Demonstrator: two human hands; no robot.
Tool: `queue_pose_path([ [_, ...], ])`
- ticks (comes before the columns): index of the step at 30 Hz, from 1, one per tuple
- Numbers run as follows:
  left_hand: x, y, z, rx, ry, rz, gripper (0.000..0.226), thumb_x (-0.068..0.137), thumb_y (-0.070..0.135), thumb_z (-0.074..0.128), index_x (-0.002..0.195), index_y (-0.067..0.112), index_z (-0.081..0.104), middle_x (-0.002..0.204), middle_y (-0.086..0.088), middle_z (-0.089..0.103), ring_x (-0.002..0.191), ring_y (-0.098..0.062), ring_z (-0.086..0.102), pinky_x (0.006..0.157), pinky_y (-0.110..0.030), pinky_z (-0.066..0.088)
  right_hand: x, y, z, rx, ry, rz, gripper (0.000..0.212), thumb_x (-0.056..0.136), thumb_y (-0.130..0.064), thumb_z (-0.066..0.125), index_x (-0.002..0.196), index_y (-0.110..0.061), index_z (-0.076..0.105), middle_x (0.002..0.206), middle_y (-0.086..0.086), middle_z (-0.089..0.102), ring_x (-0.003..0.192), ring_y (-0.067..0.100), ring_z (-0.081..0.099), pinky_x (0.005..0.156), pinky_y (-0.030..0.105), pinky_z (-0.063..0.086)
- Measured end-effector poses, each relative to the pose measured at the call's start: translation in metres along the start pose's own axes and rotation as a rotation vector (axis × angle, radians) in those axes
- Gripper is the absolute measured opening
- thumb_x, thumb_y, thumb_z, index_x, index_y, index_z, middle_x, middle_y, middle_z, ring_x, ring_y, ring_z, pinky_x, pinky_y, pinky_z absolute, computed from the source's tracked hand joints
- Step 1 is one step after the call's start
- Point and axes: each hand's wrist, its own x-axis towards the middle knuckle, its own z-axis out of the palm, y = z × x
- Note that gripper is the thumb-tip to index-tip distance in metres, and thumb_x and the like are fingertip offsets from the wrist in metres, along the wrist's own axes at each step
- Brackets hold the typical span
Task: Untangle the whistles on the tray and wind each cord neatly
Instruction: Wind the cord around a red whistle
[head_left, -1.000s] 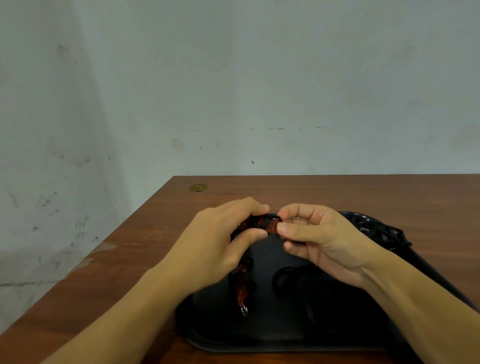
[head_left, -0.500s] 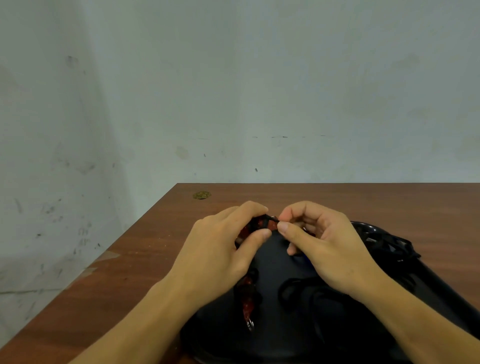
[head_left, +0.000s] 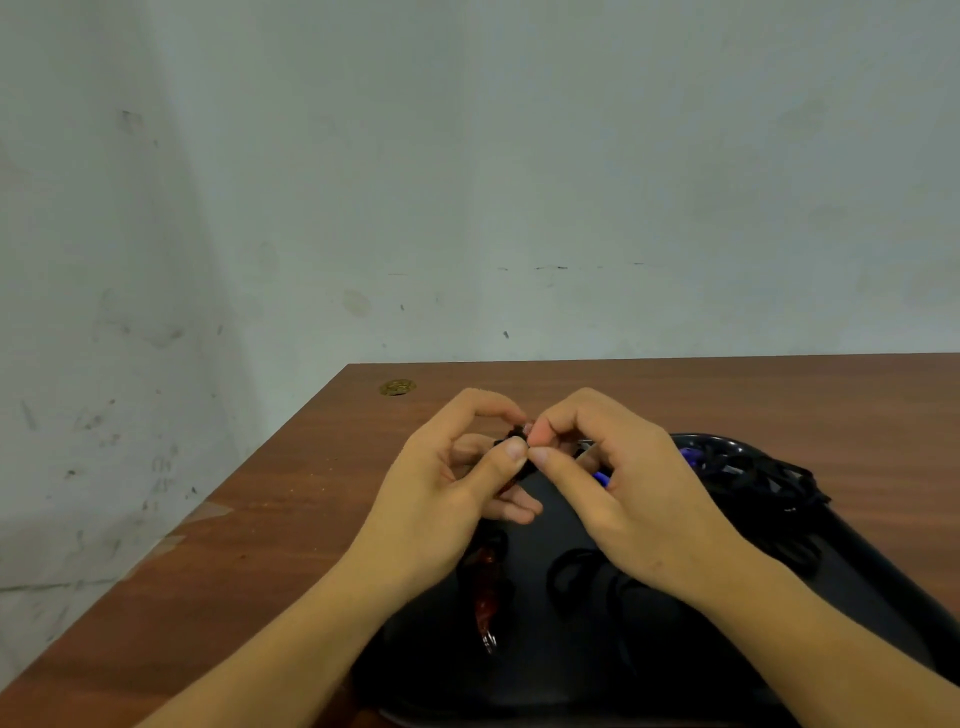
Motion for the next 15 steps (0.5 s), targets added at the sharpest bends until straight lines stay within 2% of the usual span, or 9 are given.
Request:
queue_pose_path([
  [2,0.001,0.002,0.003,-0.059,-0.001,-0.024,0.02,0.094,0.012,0.059,0.114,0.011,0.065,0.091,-0.021,0.073,0.074,-0.035,0.074,0.07,-0.036,0.063,0.001,0.0,-0.004,0.023,-0.011,-0.002,0.011,0.091,-0.013,0.067,0.093,-0.024,0.065,0.091,-0.014,0.062,0.087,0.013,0.061,0.067,0.019,0.049],
  [5,0.003,0.004,0.008,-0.139,0.046,-0.082,0.024,0.088,0.018,0.061,0.106,0.002,0.067,0.084,-0.017,0.074,0.071,-0.032,0.074,0.067,-0.038,0.064,-0.001,0.001,-0.012,0.103,-0.068,0.019,0.009,0.09,-0.014,0.068,0.088,-0.022,0.068,0.092,-0.011,0.063,0.088,0.015,0.063,0.068,0.03,0.054],
  [9,0.011,0.01,0.011,-0.123,0.063,-0.14,0.01,0.091,0.007,0.064,0.1,0.004,0.064,0.09,-0.021,0.072,0.076,-0.042,0.073,0.068,-0.04,0.064,-0.002,0.016,-0.02,0.245,-0.044,0.262,0.016,0.095,-0.015,0.064,0.094,-0.027,0.074,0.096,-0.012,0.07,0.091,0.008,0.066,0.08,0.032,0.057],
  [11,0.019,0.012,0.007,-0.026,0.024,-0.096,0.009,0.091,0.003,0.067,0.097,0.01,0.065,0.096,-0.018,0.07,0.084,-0.04,0.073,0.077,-0.044,0.063,-0.005,0.028,-0.024,0.087,-0.131,0.325,0.015,0.094,-0.022,0.064,0.102,-0.033,0.07,0.1,-0.017,0.067,0.093,0.0,0.062,0.084,0.027,0.052],
  [13,0.028,0.012,0.001,0.247,-0.042,0.007,0.015,0.089,0.005,0.068,0.094,0.018,0.065,0.098,-0.007,0.069,0.091,-0.03,0.072,0.085,-0.046,0.06,-0.013,0.035,-0.026,-0.18,-0.33,0.241,0.02,0.093,-0.038,0.062,0.113,-0.038,0.062,0.112,-0.021,0.06,0.105,-0.002,0.054,0.093,0.025,0.047],
  [15,0.035,0.014,0.001,0.489,-0.112,0.061,0.022,0.085,0.005,0.067,0.095,0.024,0.063,0.095,0.006,0.069,0.092,-0.02,0.069,0.09,-0.043,0.055,-0.022,0.037,-0.028,-0.382,-0.478,0.14,0.032,0.094,-0.051,0.055,0.124,-0.039,0.056,0.124,-0.021,0.053,0.117,0.004,0.047,0.101,0.027,0.041],
])
